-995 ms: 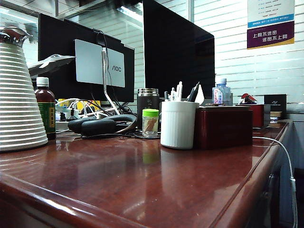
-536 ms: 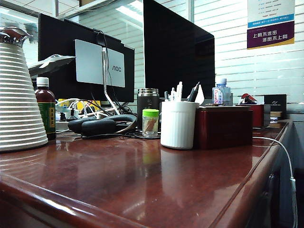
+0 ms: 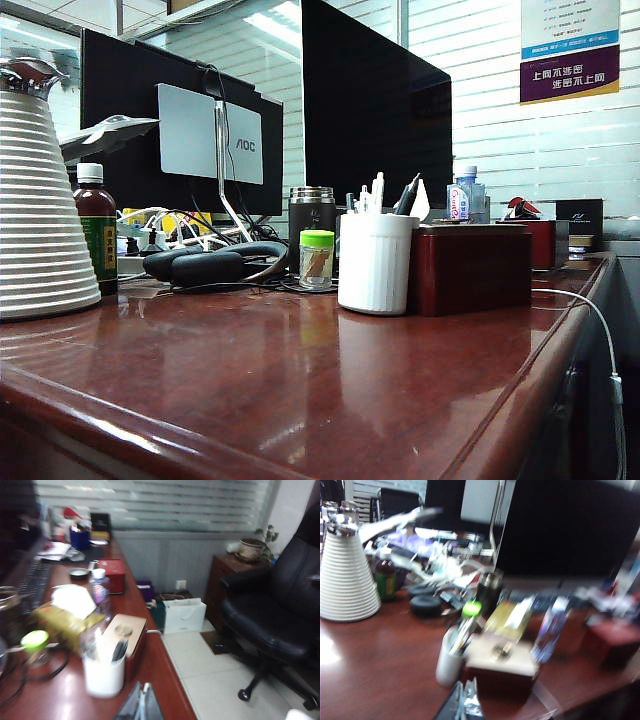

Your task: Pick up all the pens on the desk and put them into the pen holder one by one.

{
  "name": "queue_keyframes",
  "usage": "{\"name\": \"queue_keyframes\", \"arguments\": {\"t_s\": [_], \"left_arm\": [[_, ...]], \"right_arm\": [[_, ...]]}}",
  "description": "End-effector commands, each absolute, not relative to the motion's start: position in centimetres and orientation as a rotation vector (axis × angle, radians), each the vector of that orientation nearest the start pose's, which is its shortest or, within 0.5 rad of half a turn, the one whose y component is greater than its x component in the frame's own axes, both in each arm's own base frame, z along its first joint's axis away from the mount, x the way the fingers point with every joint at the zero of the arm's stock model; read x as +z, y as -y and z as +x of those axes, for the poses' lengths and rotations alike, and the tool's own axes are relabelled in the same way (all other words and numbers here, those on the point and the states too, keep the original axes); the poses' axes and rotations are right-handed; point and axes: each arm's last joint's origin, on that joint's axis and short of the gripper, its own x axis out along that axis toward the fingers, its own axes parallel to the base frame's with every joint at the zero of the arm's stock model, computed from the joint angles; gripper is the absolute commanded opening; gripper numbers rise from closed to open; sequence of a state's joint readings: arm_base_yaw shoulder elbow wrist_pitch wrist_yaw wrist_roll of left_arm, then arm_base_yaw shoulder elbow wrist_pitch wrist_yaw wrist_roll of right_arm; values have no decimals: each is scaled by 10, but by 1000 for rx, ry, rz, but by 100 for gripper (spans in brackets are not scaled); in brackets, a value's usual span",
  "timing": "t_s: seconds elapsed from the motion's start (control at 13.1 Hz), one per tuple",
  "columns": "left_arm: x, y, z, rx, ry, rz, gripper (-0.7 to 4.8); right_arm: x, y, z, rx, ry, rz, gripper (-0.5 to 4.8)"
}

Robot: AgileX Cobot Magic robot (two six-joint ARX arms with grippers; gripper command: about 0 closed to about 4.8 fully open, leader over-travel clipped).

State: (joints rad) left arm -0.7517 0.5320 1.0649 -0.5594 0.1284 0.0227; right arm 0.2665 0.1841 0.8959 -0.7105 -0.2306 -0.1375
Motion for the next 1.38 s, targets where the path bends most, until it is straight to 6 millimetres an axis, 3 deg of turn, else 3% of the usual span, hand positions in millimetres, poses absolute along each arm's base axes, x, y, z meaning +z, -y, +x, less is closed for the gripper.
{"name": "queue_keyframes", "arguments": {"t_s": [0.08, 0.23, 0.38, 0.46, 0.61, 0.77, 0.92, 1.15, 1.38], "left_arm": [[371, 19, 19, -788, -21, -37, -6], [334, 14, 14, -786, -10, -43, -6], [310, 20, 20, -786, -6, -44, -6], [275, 35, 39, -728, -13, -37, -6], [249, 42, 55, -648, -29, -74, -6], [226, 42, 70, -549, 12, -153, -6], [212, 38, 77, -489, 12, -155, -6], [193, 23, 86, -269, -5, -131, -6], [180, 12, 92, -131, -19, -32, -6]], "right_arm": [[321, -10, 10, 526, -31, -28, -2], [297, -16, 31, 532, -11, 50, -2], [280, -21, 48, 539, 7, 112, -2], [244, -27, 70, 537, -21, 181, -2], [211, -31, 82, 543, -61, 178, -2], [192, -33, 89, 530, -62, 170, -2], [179, -33, 91, 520, -73, 120, -2], [152, -28, 97, 292, -151, 36, -2], [155, -27, 97, 270, -120, 46, 0]]}}
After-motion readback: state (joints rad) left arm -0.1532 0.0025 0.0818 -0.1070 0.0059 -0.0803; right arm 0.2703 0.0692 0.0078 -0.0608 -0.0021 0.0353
